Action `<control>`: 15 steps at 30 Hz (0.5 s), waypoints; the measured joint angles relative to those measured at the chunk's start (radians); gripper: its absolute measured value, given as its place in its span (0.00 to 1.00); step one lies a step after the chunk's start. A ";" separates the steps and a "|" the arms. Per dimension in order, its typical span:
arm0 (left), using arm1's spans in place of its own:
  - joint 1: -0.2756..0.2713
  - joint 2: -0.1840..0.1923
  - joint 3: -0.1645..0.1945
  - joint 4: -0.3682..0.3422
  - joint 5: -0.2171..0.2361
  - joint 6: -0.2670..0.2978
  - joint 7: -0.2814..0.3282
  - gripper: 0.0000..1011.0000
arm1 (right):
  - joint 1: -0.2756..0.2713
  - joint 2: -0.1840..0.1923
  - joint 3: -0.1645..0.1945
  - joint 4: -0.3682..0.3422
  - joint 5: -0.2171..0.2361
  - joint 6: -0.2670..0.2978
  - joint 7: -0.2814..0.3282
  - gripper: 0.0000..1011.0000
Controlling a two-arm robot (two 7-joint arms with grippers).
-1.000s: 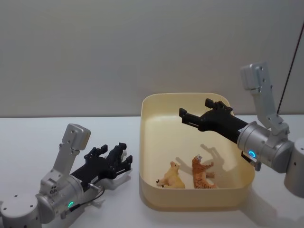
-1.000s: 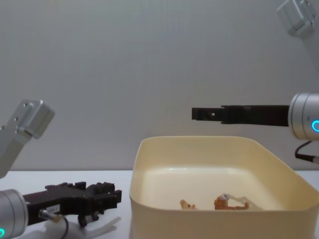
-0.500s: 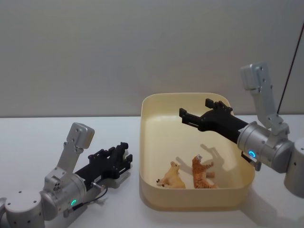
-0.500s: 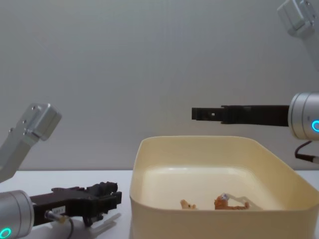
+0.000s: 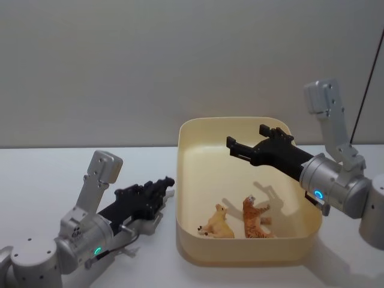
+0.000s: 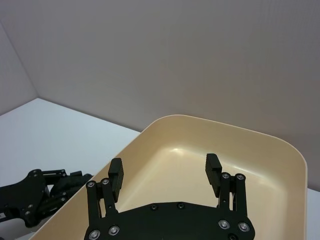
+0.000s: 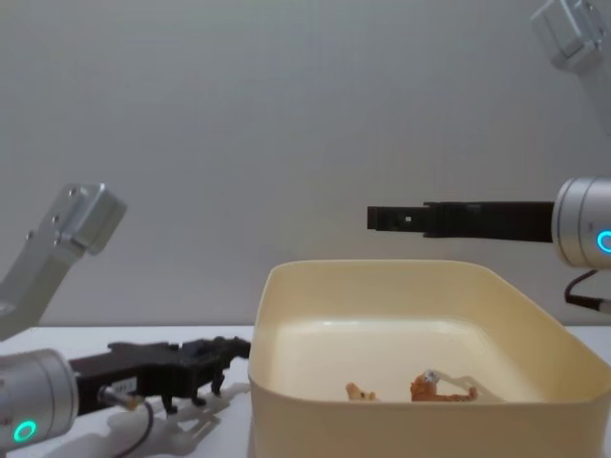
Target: Pick up the toy alternately with two hands and place it into the central storage box.
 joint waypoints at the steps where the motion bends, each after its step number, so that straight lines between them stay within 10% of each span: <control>1: -0.001 -0.001 0.000 -0.003 0.003 -0.003 0.005 0.31 | 0.000 0.000 0.000 0.000 0.000 0.000 0.000 0.99; 15: -0.021 -0.015 0.002 -0.075 0.073 -0.015 0.095 0.31 | -0.003 0.007 0.005 -0.003 0.006 -0.022 0.006 0.99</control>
